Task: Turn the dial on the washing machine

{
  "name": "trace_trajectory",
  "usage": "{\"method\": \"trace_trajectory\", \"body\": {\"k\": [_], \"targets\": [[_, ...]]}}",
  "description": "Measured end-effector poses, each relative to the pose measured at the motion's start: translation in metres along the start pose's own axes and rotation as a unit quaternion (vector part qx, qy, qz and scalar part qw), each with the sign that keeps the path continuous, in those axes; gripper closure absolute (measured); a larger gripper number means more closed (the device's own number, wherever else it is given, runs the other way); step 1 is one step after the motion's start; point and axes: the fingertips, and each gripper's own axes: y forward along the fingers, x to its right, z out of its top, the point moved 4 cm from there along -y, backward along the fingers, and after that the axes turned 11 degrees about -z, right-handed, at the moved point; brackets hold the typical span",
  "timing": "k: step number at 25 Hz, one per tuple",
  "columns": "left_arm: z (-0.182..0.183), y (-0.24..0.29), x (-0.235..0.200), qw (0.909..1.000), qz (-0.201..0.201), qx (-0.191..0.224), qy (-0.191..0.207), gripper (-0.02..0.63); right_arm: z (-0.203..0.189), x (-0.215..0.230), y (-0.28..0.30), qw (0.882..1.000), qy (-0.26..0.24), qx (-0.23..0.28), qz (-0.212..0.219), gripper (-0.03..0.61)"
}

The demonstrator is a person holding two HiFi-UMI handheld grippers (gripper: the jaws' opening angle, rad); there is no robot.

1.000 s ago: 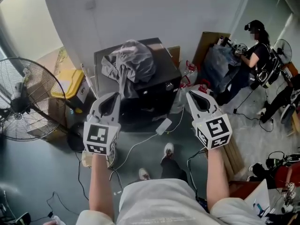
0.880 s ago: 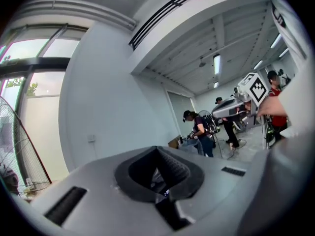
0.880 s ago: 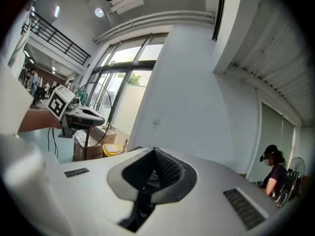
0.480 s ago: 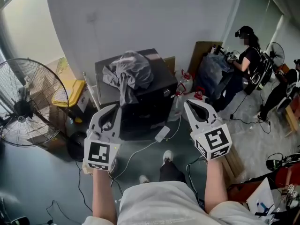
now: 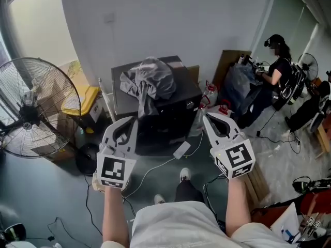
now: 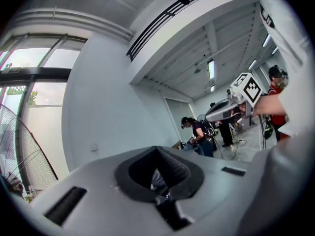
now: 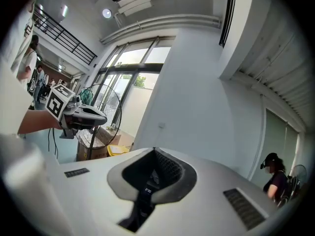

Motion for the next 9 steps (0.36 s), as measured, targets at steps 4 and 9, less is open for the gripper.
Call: {"method": "trace_trajectory", "body": {"k": [4, 9], "targets": [[-0.002, 0.001, -0.004, 1.0000, -0.001, -0.003, 0.001, 0.606, 0.000, -0.002, 0.006, 1.000, 0.005, -0.001, 0.004, 0.563], [-0.005, 0.006, -0.003, 0.9999, -0.001, -0.008, -0.015, 0.606, -0.005, 0.001, 0.012, 1.000, 0.011, -0.005, 0.007, 0.563]]}}
